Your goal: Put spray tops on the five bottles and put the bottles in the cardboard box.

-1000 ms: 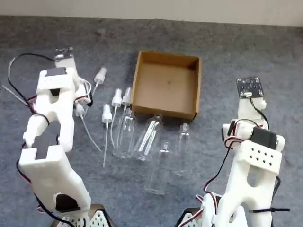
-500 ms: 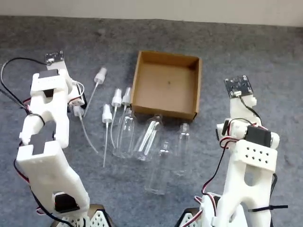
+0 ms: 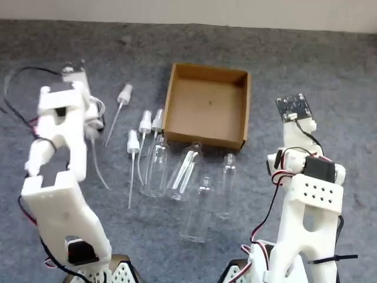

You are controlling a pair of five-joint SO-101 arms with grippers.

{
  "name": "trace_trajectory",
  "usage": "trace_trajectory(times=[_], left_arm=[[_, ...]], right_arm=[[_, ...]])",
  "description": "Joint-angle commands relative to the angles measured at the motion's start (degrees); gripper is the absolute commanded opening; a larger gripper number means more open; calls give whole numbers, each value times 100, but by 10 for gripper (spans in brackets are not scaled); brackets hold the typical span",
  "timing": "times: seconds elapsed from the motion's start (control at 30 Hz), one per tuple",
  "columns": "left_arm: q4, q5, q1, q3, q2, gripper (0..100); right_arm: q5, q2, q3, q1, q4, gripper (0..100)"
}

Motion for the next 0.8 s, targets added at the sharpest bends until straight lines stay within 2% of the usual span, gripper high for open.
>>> trace_trajectory(times=[0.0,0.13,0.27,0.37,0.47,0.6,0.77], left_arm=[[554,-149,-4,-690,-1112,3],[1187,-132,13,-1314,-2158,3],[1626,-26,13,-1596,-3354,3],[1837,176,40,-1455,-4321,3],[1873,193,400,-1024,-5279,3],[1802,246,963,-163,-6466,3],[756,1204,1393,1147,-7635,3]], right_arm=[[70,-251,-101,-119,-101,5],[26,-295,-646,-822,-154,5],[-9,-400,-1033,-2088,-136,5],[-712,-444,-1059,-3240,-163,5],[-1266,-505,-1051,-4171,-488,5],[-1336,-752,-558,-4725,-1262,5],[-1336,-1578,620,-4980,-2149,5]])
